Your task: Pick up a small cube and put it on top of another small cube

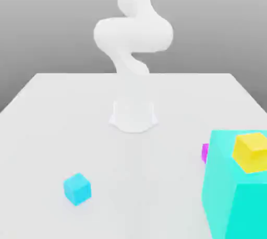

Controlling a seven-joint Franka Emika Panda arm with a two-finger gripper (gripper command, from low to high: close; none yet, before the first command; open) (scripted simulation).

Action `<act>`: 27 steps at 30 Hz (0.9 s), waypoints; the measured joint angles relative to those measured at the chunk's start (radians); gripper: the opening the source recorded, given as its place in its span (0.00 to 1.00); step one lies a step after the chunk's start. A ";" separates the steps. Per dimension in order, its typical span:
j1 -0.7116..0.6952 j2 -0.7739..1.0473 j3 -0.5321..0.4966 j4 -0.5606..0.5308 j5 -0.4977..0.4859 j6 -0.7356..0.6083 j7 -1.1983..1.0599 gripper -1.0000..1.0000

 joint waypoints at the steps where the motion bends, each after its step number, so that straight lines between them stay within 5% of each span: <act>1: -0.018 0.040 0.001 -0.020 -0.006 0.024 0.023 0.50; 14: -0.197 0.516 -0.033 -0.256 -0.050 0.304 0.280 0.50; 21: -0.264 0.769 -0.069 -0.379 0.015 0.457 0.351 0.50; 27: -0.293 0.986 -0.034 -0.359 0.067 0.627 0.328 0.50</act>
